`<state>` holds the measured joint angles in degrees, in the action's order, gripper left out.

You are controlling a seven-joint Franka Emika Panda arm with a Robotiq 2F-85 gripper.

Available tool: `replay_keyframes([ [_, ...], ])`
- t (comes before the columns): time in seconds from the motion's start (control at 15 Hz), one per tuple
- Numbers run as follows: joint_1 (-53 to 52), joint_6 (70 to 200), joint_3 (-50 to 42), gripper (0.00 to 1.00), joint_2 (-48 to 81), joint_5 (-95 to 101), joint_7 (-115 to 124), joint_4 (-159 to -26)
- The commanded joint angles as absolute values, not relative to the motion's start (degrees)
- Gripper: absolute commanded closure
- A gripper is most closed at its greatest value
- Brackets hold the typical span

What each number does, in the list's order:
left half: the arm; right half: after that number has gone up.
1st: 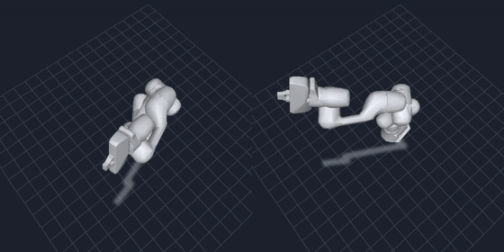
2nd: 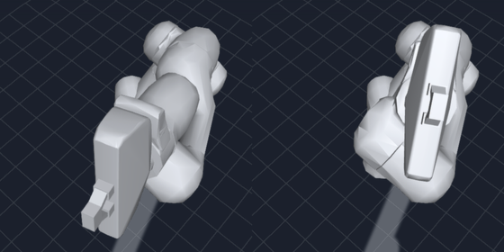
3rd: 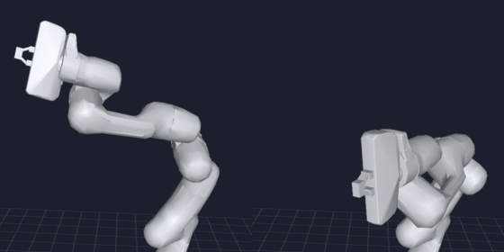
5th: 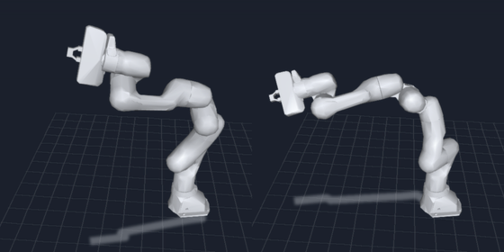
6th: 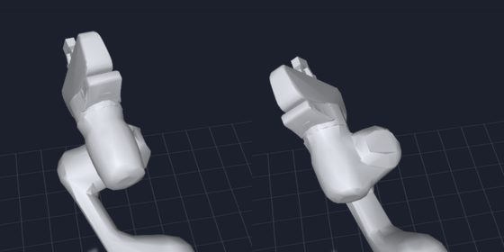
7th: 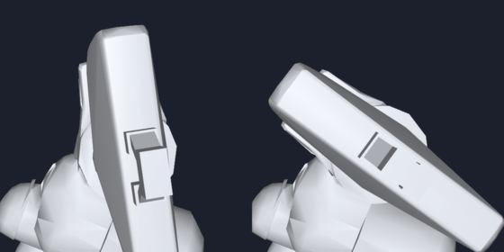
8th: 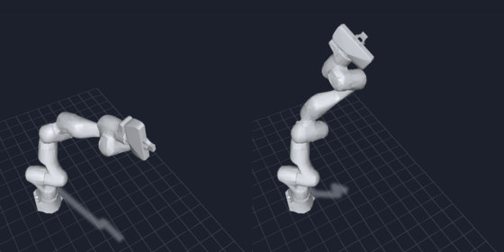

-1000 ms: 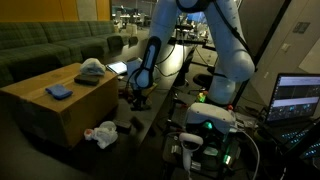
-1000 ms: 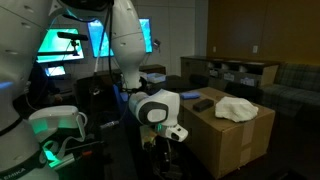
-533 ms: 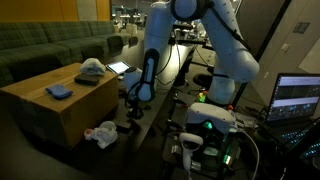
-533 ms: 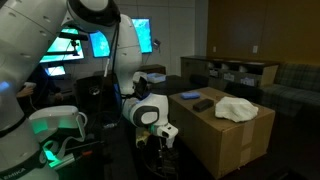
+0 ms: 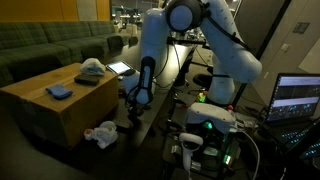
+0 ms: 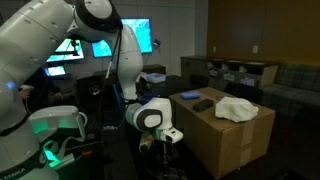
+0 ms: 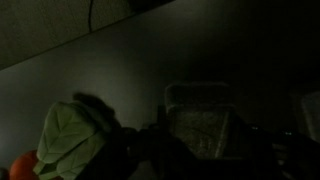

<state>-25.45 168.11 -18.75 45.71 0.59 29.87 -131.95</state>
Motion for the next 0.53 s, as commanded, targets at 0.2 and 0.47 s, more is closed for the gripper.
replay_keyframes([
  [0.2,-21.8,167.5,-19.0,0.12,48.8,-1.0,27.5,-127.3],
  [0.47,-17.9,167.8,-15.8,0.0,46.2,-0.5,23.4,-127.4],
])
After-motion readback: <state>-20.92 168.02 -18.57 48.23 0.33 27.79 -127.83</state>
